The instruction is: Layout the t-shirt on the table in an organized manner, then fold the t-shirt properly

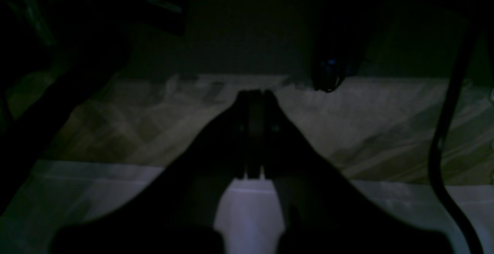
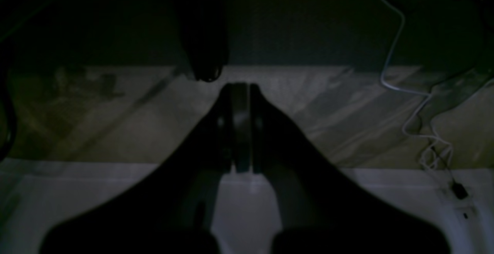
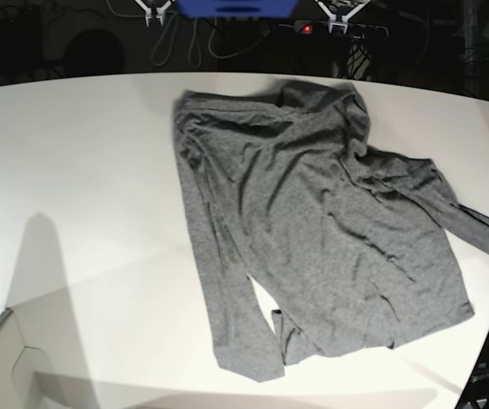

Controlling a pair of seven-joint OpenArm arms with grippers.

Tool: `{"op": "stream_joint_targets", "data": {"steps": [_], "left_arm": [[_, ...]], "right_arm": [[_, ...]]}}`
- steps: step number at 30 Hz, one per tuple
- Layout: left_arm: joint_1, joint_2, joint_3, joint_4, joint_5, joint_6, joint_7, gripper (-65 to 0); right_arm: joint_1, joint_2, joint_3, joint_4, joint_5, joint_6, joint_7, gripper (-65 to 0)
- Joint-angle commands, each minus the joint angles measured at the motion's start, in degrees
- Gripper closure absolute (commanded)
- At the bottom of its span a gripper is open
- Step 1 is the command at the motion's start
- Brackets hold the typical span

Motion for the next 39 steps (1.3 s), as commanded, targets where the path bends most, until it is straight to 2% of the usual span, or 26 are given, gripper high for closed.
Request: {"op": "stream_joint_targets", "data": {"steps": [1,11,17,34,39], "left_arm": [[0.21,0.11,-0.10,0.02,0.05,-0.14,0.12,-0.2],[-0.14,0.28,-0.10,0.19,0.05,-0.14,0.12,-0.4],[2.41,0.28,0.25,7.22,0.05,-0.14,0.65,-0.4],[2.50,0.11,0.34,7.49,0.23,-0.14,0.82,-0.1],[2.41,0.19,0.08,8.02,0.05,-0.14,4.43,-0.1]], "right_arm": [[-0.21,-0.05,-0.05,0.08,0.43,-0.80,-0.15,0.0],[-0.03,0.04,-0.05,0.08,0.43,-0.80,-0.15,0.0],[-0.03,0.04,-0.23,0.08,0.43,-0.80,-0.15,0.0],[0.06,0.65,-0.41,0.16,0.43,-0.80,-0.06,0.0],[0.06,0.92,-0.49,0.16,0.43,-0.80,0.03,0.0]]}}
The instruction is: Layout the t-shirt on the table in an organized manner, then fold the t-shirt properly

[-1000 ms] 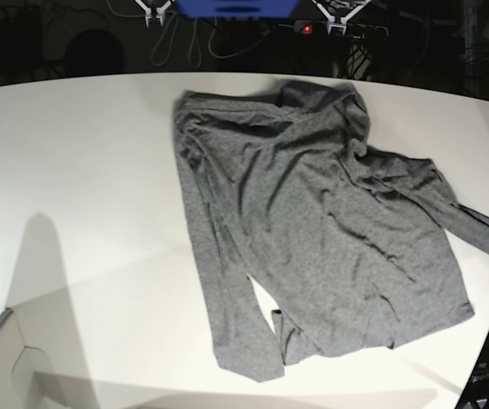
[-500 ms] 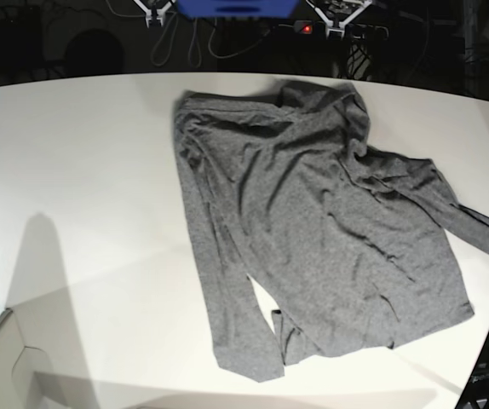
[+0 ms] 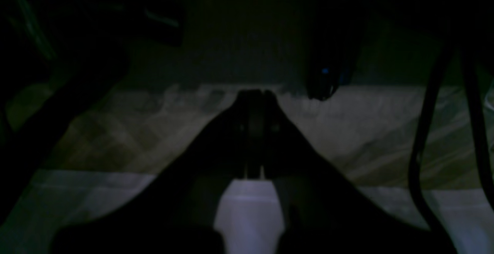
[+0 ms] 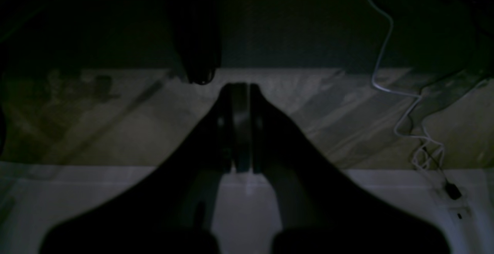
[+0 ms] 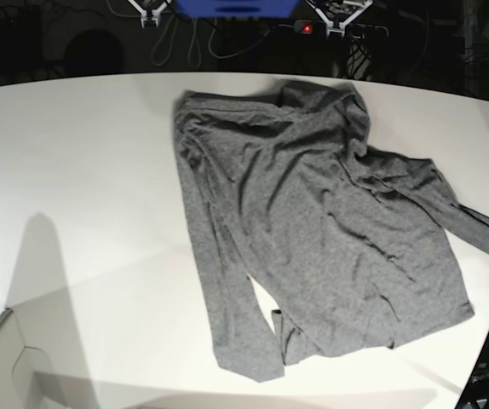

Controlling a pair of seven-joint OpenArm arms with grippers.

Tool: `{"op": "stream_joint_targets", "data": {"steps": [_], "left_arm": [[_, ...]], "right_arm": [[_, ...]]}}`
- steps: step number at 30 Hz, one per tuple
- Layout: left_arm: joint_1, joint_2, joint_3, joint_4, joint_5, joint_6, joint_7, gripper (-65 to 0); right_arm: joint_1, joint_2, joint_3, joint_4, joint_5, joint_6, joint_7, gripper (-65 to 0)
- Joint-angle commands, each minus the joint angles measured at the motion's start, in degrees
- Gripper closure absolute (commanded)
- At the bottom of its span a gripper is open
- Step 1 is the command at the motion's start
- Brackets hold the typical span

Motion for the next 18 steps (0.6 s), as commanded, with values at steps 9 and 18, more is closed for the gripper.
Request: {"op": "stream_joint_targets", "data": {"steps": [9,18], "left_arm": [[0.38,-0.16,-0.10,0.21,-0.01,-0.06,-0.05,-0.1],[1.87,-1.12,-0.10,0.30,-0.01,-0.06,-0.23,-0.1]], "right_arm": [[-0.25,0.55,-0.12,0.10,0.38,-0.77,0.36,0.0],[-0.78,0.55,-0.12,0.10,0.38,-0.77,0.36,0.0]]}}
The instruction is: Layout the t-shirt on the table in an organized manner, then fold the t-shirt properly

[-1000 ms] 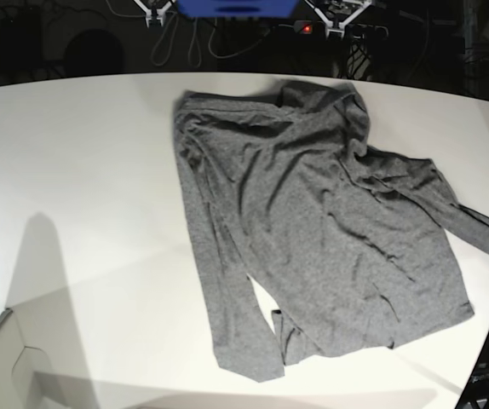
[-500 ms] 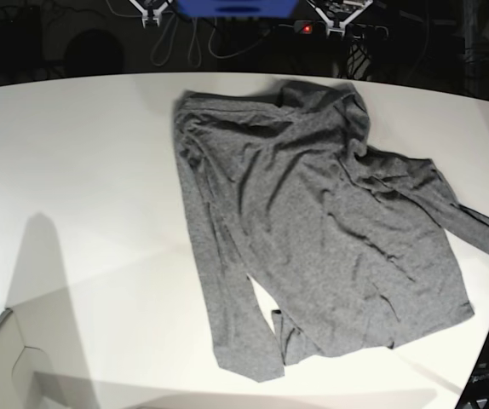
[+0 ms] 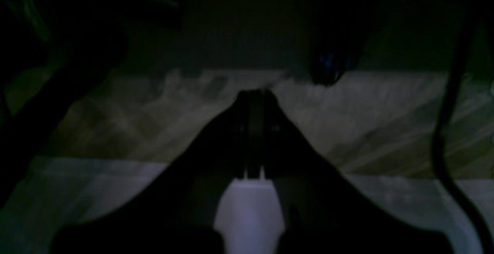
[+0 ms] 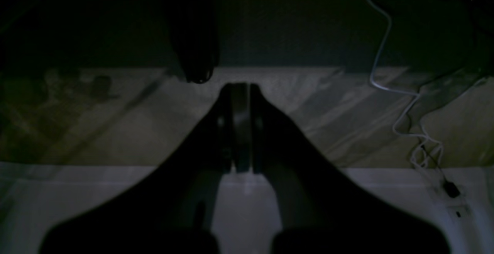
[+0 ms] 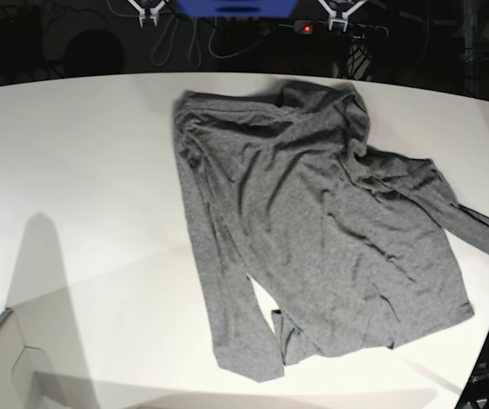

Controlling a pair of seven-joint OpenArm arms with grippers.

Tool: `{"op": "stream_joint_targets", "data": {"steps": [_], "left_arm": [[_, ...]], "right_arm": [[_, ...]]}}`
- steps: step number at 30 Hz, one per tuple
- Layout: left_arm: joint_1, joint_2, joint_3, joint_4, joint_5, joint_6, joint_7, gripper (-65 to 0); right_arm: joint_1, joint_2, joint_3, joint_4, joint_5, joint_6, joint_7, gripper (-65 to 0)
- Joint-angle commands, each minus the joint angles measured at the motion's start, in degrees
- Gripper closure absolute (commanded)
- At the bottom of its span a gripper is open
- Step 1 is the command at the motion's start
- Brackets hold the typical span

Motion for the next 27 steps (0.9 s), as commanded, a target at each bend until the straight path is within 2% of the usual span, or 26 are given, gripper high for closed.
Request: {"op": "stream_joint_targets", "data": {"steps": [1,10,14,17,19,24,27], "left_arm": [[-0.03,-0.29,-0.05,0.17,-0.01,-0.01,-0.21,-0.1],[1.29,-0.47,-0.05,0.87,-0.01,-0.01,-0.21,-0.1],[4.63,-0.56,-0.05,7.03,-0.01,-0.01,0.14,-0.1],[9.55,-2.05,-0.14,14.23,-0.36,-0.01,0.23,-0.1],[13.16,-2.84,-0.14,19.33,-3.00,-0.01,0.23,-0.1],[21.68,-7.94,0.30,33.49,-14.78,-0.10,0.32,-0.1],[26.52,-10.67,0.30,42.10,-18.65,-0.10,0.32,-0.1]], "right_arm": [[-0.45,0.11,-0.12,0.10,0.27,-0.77,-0.01,0.0],[-1.77,0.64,-0.12,0.45,0.27,-0.77,0.08,0.0],[-6.16,0.73,-0.12,7.83,0.27,-0.77,0.08,0.0],[-10.65,0.81,-0.12,14.78,0.27,-0.77,-0.45,0.0],[-13.28,0.81,-0.12,17.86,0.27,-0.77,-0.45,0.0],[-20.67,1.08,0.05,26.73,0.27,-0.77,-0.45,0.0],[-26.47,2.31,-0.03,35.00,0.27,-0.77,-0.45,0.0]]}}
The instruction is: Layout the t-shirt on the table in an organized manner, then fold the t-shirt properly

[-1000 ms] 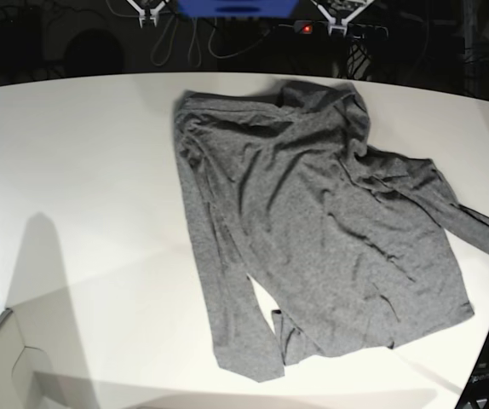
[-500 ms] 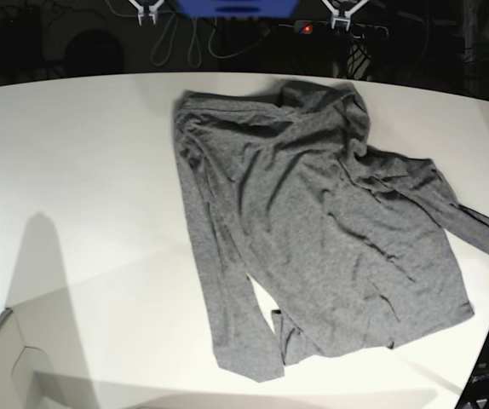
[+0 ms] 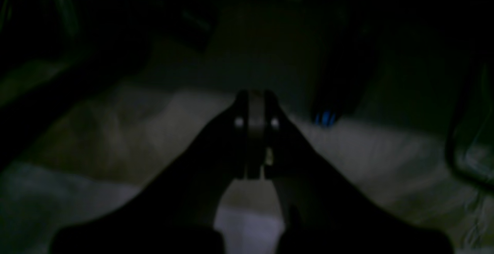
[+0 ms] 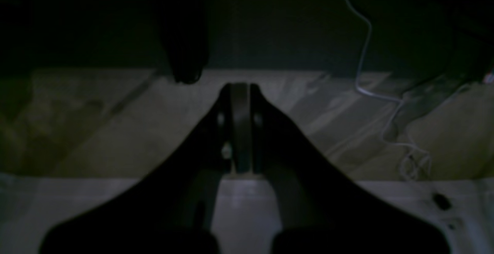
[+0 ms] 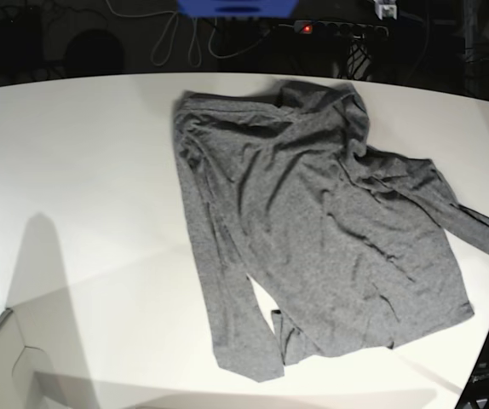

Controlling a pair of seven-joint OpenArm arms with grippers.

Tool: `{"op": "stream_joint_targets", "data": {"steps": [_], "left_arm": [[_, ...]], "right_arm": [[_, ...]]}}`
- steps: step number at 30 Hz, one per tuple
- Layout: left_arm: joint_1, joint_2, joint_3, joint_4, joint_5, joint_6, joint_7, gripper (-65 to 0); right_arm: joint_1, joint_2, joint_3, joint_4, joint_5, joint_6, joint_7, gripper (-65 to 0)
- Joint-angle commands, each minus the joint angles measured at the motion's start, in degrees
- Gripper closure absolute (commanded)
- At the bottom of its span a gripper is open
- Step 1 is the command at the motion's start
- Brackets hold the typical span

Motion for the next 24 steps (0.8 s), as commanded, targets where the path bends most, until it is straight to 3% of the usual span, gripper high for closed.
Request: {"op": "stream_joint_targets", "data": {"steps": [1,13,18,24], "left_arm": [[2.73,-1.19,0.01,2.91,-0.29,-0.10,-0.47,-0.1],[20.40,-6.20,-0.34,34.03,-0.55,0.43,-0.47,-0.1],[24.44,-8.22,-0.60,45.28,-0.73,0.43,-0.47,-0.1],[25.85,-8.75,-6.23,55.13,-0.82,0.43,-0.47,-0.1]], "right_arm": [[-2.48,0.47,0.14,2.97,0.25,-0.77,0.47,0.0],[-24.46,2.14,0.41,45.00,0.25,-0.77,0.38,0.0],[-28.77,3.20,0.93,56.95,0.25,-0.77,0.38,0.0],[-29.12,3.20,3.39,67.68,0.25,-0.77,0.38,0.0]]}}
